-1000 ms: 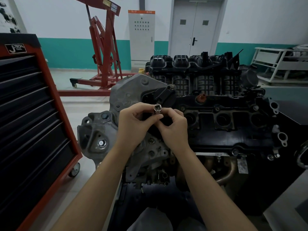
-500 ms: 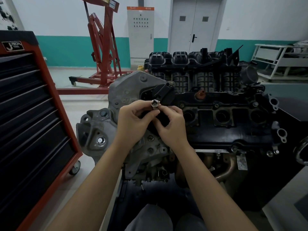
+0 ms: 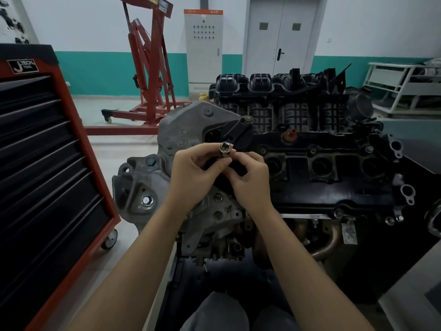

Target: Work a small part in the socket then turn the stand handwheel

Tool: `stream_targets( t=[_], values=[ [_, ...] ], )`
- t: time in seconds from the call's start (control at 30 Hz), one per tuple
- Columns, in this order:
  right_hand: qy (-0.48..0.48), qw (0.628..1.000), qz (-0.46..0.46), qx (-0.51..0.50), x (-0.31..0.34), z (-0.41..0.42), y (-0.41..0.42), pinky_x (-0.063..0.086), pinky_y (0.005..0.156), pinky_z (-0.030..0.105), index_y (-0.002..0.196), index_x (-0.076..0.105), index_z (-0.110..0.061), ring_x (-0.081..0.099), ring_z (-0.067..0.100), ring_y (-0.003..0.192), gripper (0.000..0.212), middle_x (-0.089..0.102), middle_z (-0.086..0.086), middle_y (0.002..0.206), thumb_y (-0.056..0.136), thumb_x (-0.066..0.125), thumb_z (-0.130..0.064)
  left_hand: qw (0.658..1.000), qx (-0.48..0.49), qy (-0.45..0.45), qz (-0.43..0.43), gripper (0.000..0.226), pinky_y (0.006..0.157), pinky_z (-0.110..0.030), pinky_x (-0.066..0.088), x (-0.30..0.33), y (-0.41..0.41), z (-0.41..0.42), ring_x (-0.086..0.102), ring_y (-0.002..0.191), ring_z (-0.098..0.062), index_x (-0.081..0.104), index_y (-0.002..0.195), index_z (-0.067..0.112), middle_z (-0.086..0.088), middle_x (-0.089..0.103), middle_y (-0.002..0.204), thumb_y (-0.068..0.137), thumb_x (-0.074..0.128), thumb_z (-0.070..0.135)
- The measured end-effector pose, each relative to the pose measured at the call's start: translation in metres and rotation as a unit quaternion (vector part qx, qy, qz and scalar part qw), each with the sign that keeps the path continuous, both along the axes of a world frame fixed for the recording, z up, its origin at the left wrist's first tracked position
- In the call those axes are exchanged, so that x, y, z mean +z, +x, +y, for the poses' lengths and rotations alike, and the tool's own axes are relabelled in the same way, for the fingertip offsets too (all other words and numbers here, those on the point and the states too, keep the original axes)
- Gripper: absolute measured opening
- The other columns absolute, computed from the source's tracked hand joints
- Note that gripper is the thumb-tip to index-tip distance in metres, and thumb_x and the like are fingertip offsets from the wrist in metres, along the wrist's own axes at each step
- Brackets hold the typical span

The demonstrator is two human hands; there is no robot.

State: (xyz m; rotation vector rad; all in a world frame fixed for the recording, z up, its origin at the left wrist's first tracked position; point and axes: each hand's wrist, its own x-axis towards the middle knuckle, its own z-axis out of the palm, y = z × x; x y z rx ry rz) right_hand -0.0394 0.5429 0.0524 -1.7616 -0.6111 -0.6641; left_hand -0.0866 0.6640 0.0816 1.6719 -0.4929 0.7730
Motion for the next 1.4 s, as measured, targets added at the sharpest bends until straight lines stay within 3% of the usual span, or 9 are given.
stream_targets(
  t=[0.13, 0.4, 0.5, 0.67, 0.83, 1.07, 1.2, 1.3, 1.4],
  values=[
    [0.013, 1.0, 0.0, -0.001, 0.0007, 0.0003, 0.0004, 0.04, 0.09, 0.019, 0.096, 0.072, -0.019, 0.055, 0.022, 0.105, 0.018, 0.067, -0.015, 0.089, 0.079, 0.074, -0.014, 0.996, 0.067, 0.059, -0.016, 0.017, 0.082, -0.026, 0.054, -0.0004, 0.0028, -0.0004, 0.068, 0.088, -0.014, 0.074, 0.089, 0.005, -0.004, 0.071, 0.091, 0.073, 0.08, 0.001],
    [0.007, 1.0, -0.006, 0.005, 0.0014, 0.0002, -0.0005, 0.044, 0.093, 0.031, 0.106, 0.071, -0.016, 0.054, 0.024, 0.107, 0.026, 0.061, -0.024, 0.088, 0.08, 0.073, -0.011, 1.0, 0.01, 0.012, 0.005, 0.031, 0.088, -0.029, 0.054, 0.0016, -0.0004, 0.0005, 0.07, 0.095, -0.016, 0.071, 0.097, 0.015, 0.0, 0.073, 0.096, 0.078, 0.073, -0.009],
    [0.006, 1.0, -0.005, 0.0, 0.0015, -0.0004, -0.0003, 0.044, 0.091, 0.029, 0.096, 0.07, -0.018, 0.056, 0.022, 0.105, 0.017, 0.067, -0.014, 0.088, 0.08, 0.073, -0.012, 0.995, 0.063, 0.067, -0.023, 0.018, 0.082, -0.028, 0.055, 0.0004, 0.0013, -0.001, 0.068, 0.088, -0.017, 0.073, 0.089, 0.004, -0.006, 0.071, 0.091, 0.073, 0.08, 0.0],
    [-0.027, 0.999, -0.037, -0.007, 0.0008, -0.0007, -0.0018, 0.037, 0.097, 0.024, 0.107, 0.07, -0.013, 0.051, 0.009, 0.107, 0.025, 0.071, -0.005, 0.102, 0.081, 0.072, -0.014, 0.999, 0.036, -0.001, 0.0, 0.025, 0.082, -0.027, 0.055, -0.0007, 0.0024, -0.0002, 0.071, 0.088, -0.016, 0.073, 0.092, 0.014, -0.001, 0.073, 0.09, 0.075, 0.077, -0.005],
    [0.005, 1.0, 0.006, -0.003, 0.0023, -0.0002, -0.0016, 0.044, 0.093, 0.033, 0.103, 0.072, -0.015, 0.053, 0.026, 0.11, 0.022, 0.065, -0.015, 0.09, 0.081, 0.073, -0.013, 0.999, 0.022, 0.029, -0.012, 0.024, 0.084, -0.031, 0.055, -0.0015, 0.0044, 0.0029, 0.07, 0.09, -0.019, 0.072, 0.094, 0.014, -0.001, 0.073, 0.092, 0.076, 0.077, -0.001],
    [-0.021, 1.0, -0.017, -0.002, 0.0001, 0.0002, -0.0013, 0.036, 0.095, 0.021, 0.111, 0.07, -0.017, 0.047, 0.006, 0.11, 0.029, 0.061, -0.02, 0.095, 0.082, 0.072, -0.018, 1.0, 0.002, -0.022, 0.006, 0.03, 0.083, -0.025, 0.054, -0.0017, 0.0055, 0.0028, 0.071, 0.09, -0.014, 0.072, 0.092, 0.018, 0.006, 0.075, 0.09, 0.076, 0.075, -0.007],
    [0.004, 1.0, 0.019, 0.003, 0.0007, 0.0002, 0.0004, 0.041, 0.093, 0.024, 0.106, 0.071, -0.017, 0.05, 0.023, 0.111, 0.026, 0.063, -0.017, 0.089, 0.081, 0.074, -0.014, 1.0, -0.004, 0.015, -0.009, 0.025, 0.085, -0.03, 0.054, -0.0007, 0.0046, 0.0028, 0.07, 0.092, -0.018, 0.072, 0.093, 0.014, 0.003, 0.074, 0.092, 0.077, 0.075, -0.004],
    [0.009, 1.0, 0.024, 0.004, 0.0014, -0.0002, -0.0005, 0.039, 0.088, 0.015, 0.097, 0.071, -0.018, 0.051, 0.018, 0.109, 0.019, 0.068, -0.011, 0.091, 0.079, 0.075, -0.018, 0.999, 0.014, 0.02, -0.026, 0.021, 0.081, -0.039, 0.056, -0.0016, 0.0045, 0.0025, 0.069, 0.086, -0.027, 0.071, 0.088, 0.012, -0.007, 0.071, 0.089, 0.073, 0.081, 0.001],
    [-0.013, 1.0, -0.007, 0.004, 0.0013, -0.0013, -0.002, 0.037, 0.095, 0.021, 0.106, 0.07, -0.017, 0.047, -0.001, 0.107, 0.024, 0.07, -0.01, 0.1, 0.082, 0.072, -0.019, 1.0, -0.012, -0.012, -0.012, 0.023, 0.083, -0.035, 0.056, -0.002, 0.0037, 0.0024, 0.071, 0.089, -0.023, 0.072, 0.089, 0.016, -0.003, 0.074, 0.09, 0.074, 0.078, -0.001]
  ],
)
